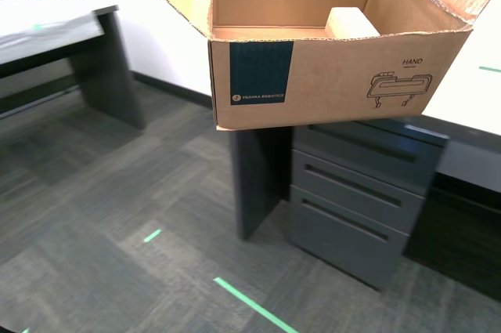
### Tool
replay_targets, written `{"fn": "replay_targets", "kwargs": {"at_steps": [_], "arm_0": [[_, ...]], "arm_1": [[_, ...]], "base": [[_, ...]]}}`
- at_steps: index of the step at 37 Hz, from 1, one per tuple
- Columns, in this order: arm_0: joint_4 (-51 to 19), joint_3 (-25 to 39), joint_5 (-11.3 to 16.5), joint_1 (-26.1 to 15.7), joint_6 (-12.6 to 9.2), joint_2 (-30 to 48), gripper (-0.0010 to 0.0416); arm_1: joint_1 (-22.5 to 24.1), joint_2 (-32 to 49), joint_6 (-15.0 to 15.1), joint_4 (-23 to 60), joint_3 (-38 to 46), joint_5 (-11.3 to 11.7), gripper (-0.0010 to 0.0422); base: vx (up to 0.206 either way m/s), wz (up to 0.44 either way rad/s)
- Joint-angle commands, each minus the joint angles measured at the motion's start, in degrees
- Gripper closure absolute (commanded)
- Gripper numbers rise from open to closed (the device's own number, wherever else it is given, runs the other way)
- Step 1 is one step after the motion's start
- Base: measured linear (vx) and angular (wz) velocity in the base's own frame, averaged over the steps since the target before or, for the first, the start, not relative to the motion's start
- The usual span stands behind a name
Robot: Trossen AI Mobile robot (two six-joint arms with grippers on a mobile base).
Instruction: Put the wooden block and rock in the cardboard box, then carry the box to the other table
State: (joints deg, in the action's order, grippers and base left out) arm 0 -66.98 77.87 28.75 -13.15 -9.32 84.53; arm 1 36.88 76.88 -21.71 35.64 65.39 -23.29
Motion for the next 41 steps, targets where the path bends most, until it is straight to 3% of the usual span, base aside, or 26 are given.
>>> {"fn": "replay_targets", "kwargs": {"at_steps": [1,9,14,21,31,34,41], "arm_0": [[0.55,0.04,1.29,-0.33,-0.13,-0.07,0.0406],[0.52,0.04,1.27,-0.37,0.55,-0.07,0.0406],[0.52,0.04,1.27,-0.39,0.28,-0.07,0.0406],[0.9,0.04,-0.07,-0.39,-0.46,-0.07,0.0406],[1.01,0.04,-2.01,-0.39,-0.55,-0.07,0.0406],[0.98,0.04,-2.19,-0.39,-0.11,-0.07,0.0406],[0.87,0.02,-2.19,-0.42,2.51,0.5,0.0406]], "arm_1": [[0.09,-0.02,0.68,-0.5,0.11,-1.66,0.0413],[0.0,0.07,2.32,-0.57,0.11,-1.77,0.0413],[-0.02,0.04,4.76,-0.02,0.11,-4.83,0.0413],[-0.07,0.04,4.76,0.09,0.11,-4.37,0.0413],[-0.07,0.04,2.75,0.24,0.11,-4.31,0.0413],[-0.04,0.07,0.57,0.24,0.11,-4.09,0.0413],[-0.02,0.07,-5.88,0.76,0.04,1.86,0.0413]], "base": [[0.01,0.4],[0.011,0.389],[0.011,0.328],[0.009,0.19],[0.002,0.032],[0.001,-0.016],[0.003,-0.06]]}}
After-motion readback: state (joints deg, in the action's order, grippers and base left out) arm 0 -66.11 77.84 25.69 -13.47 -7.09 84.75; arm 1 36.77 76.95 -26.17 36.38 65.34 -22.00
